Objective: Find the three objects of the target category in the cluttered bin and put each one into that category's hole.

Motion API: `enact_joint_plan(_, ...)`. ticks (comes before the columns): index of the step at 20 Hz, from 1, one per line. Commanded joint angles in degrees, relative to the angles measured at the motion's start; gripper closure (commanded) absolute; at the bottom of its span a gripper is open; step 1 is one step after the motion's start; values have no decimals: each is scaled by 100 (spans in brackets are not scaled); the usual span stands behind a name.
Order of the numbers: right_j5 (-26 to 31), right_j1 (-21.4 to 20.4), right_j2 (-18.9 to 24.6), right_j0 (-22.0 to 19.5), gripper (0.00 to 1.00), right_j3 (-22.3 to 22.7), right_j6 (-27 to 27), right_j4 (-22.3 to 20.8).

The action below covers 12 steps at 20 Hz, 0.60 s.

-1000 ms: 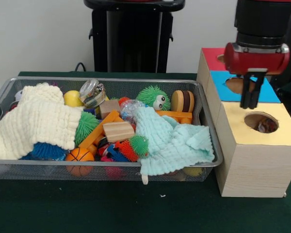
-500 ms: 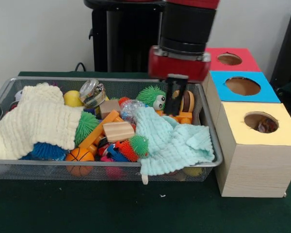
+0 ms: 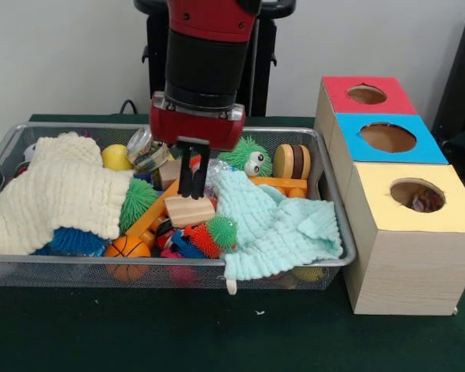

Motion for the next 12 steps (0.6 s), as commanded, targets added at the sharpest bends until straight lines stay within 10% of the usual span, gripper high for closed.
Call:
enact_joint_plan(1,208,361,423,-33,100,716,572,430)
enact_joint_plan(12,713,499,704,-143,100,1081,746,1770)
